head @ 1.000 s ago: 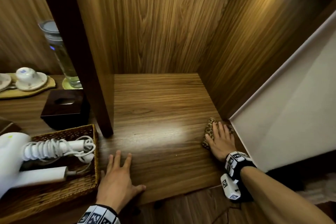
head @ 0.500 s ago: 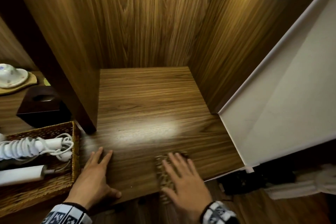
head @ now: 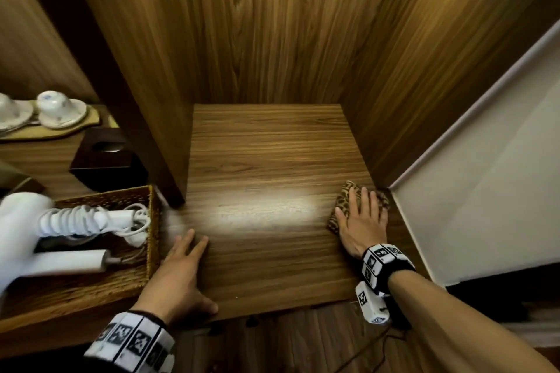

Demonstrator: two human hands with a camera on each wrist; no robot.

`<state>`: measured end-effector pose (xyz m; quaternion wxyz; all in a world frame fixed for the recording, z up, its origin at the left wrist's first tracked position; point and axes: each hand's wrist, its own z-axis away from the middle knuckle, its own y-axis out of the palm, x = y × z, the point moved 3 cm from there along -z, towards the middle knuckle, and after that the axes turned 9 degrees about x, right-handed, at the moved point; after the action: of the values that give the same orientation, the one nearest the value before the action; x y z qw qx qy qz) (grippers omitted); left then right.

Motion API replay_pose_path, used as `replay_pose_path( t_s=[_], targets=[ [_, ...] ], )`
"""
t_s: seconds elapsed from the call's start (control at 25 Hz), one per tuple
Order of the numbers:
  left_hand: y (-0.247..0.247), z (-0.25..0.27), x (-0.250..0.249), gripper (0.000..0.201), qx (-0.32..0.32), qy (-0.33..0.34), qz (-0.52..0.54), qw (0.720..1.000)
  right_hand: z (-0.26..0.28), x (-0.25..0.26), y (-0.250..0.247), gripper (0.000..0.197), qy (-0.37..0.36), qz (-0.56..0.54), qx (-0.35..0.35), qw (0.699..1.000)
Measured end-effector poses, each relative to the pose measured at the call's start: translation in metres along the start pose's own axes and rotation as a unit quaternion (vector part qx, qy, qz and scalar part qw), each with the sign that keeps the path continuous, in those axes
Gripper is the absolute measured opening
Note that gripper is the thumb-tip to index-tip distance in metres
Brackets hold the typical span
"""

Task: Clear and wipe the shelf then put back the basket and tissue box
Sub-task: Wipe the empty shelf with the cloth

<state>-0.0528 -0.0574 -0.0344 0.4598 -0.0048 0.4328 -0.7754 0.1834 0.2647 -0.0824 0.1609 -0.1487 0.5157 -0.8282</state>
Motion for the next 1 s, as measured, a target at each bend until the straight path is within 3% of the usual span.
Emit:
replay_pose_path(
  t_s=[0.12, 0.28, 0.4, 0.48, 0.6, 0.76, 0.88, 1.0],
  targets=[
    [-0.019, 0.010, -0.004, 0.134, 0.008, 0.002, -0.031, 0.999, 0.025, 0.073, 0.017, 0.075, -0.101, 0.040, 0.006, 0.994],
    [-0.057, 0.022, -0.014, 0.086, -0.064, 0.025, -0.075, 0.995, 0.110, 0.176, 0.057, 0.077, -0.277, 0.075, 0.046, 0.957],
    [-0.065, 0.034, -0.014, 0.062, -0.105, 0.035, -0.061, 0.992, 0.176, 0.218, 0.104, 0.078, -0.426, 0.108, 0.075, 0.895],
    [-0.057, 0.046, -0.008, 0.052, -0.132, 0.045, -0.035, 0.990, 0.191, 0.204, 0.124, 0.079, -0.493, 0.165, 0.053, 0.852],
    [-0.044, 0.073, 0.004, 0.043, -0.173, 0.087, 0.008, 0.981, 0.160, 0.172, 0.109, 0.078, -0.497, 0.192, 0.038, 0.845],
    [-0.035, 0.109, 0.025, 0.043, -0.214, 0.097, 0.060, 0.970, 0.132, 0.188, 0.086, 0.071, -0.494, 0.182, 0.049, 0.849],
    [-0.033, 0.125, 0.042, 0.043, -0.239, 0.088, 0.082, 0.964, 0.099, 0.224, 0.065, 0.071, -0.398, 0.139, 0.029, 0.906],
    [-0.030, 0.135, 0.051, 0.045, -0.254, 0.096, 0.089, 0.958, 0.062, 0.283, 0.050, 0.068, -0.273, 0.068, 0.056, 0.958]
  ],
)
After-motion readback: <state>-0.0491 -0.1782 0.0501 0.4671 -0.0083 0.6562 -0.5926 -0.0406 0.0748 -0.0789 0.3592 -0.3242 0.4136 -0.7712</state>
